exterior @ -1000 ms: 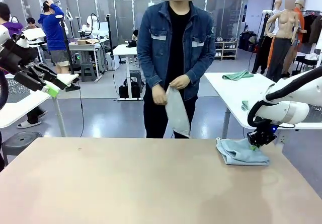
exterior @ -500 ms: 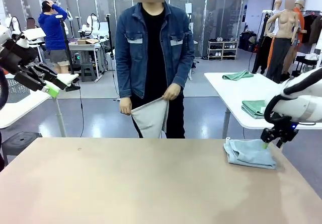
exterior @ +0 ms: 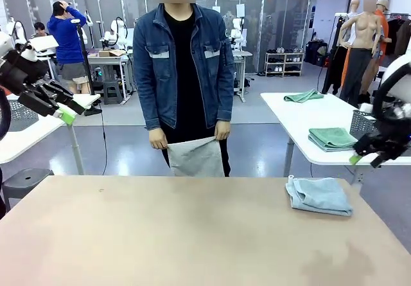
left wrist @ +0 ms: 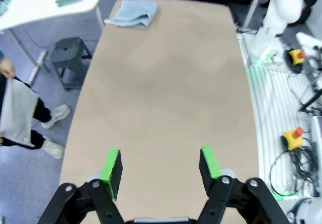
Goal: Fold the towels and place them in the basket.
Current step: Place the folded Towel with hook on the right side of the table.
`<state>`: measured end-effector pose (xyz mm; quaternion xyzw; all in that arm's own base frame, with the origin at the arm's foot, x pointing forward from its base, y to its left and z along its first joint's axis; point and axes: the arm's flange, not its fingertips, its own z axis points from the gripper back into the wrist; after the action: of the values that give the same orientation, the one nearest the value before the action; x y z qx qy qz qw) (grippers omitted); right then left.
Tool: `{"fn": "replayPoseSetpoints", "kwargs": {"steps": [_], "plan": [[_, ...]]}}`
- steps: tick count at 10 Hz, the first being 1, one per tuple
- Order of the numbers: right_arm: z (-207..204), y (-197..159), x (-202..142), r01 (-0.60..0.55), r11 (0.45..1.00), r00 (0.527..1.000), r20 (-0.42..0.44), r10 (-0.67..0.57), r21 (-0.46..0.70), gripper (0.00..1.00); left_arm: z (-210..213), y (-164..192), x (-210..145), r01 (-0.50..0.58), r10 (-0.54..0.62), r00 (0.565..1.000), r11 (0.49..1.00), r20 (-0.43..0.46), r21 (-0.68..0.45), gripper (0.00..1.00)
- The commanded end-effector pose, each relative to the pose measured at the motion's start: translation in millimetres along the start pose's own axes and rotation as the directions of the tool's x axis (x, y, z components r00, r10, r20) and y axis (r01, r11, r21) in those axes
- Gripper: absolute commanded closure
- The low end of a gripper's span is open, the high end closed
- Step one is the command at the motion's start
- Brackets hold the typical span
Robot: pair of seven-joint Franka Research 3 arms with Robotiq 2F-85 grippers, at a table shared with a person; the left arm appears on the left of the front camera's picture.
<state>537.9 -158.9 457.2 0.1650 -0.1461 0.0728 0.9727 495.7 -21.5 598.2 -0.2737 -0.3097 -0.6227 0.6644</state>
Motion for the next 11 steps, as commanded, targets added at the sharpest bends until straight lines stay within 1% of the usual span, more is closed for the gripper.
{"fn": "replayPoseSetpoints", "kwargs": {"steps": [1,2,3,5,7,8,9,11], "plan": [[28.9,15.5,-41.2,0.015,1.000,1.000,0.008,-0.015,0.020,0.15,-0.2,-3.2,0.2,0.005,-0.005,1.000,1.000,0.006,0.005,0.22],[49.2,27.6,-61.5,0.012,0.999,1.000,-0.005,-0.012,0.034,0.15,-0.2,-3.2,0.2,0.005,-0.005,1.000,1.000,0.006,0.005,0.22],[60.8,37.9,-76.3,-0.001,1.000,1.000,-0.006,0.001,0.029,0.15,-0.2,-3.2,0.2,0.005,-0.005,1.000,1.000,0.006,0.005,0.22],[67.9,53.1,-94.3,-0.031,0.999,1.000,0.001,0.031,0.008,0.15,-0.2,-3.2,0.2,0.005,-0.005,1.000,1.000,0.006,0.005,0.22],[64.3,62.3,-99.7,-0.040,0.999,0.999,-0.010,0.040,0.000,0.15,-0.2,-3.2,0.2,0.005,-0.005,1.000,1.000,0.006,0.005,0.22],[61.3,67.6,-98.7,-0.012,1.000,1.000,0.016,0.013,-0.008,0.15,-0.2,-3.2,0.2,0.005,-0.005,1.000,1.000,0.006,0.005,0.22],[72.3,59.5,-97.8,-0.059,0.998,0.998,-0.009,0.059,0.021,0.15,-0.2,-3.2,0.2,0.005,-0.005,1.000,1.000,0.006,0.005,0.22],[72.3,59.5,-97.8,-0.059,0.998,0.998,-0.009,0.059,0.021,0.15,-0.2,-3.2,0.2,0.005,-0.005,1.000,1.000,0.006,0.005,0.22]]}}
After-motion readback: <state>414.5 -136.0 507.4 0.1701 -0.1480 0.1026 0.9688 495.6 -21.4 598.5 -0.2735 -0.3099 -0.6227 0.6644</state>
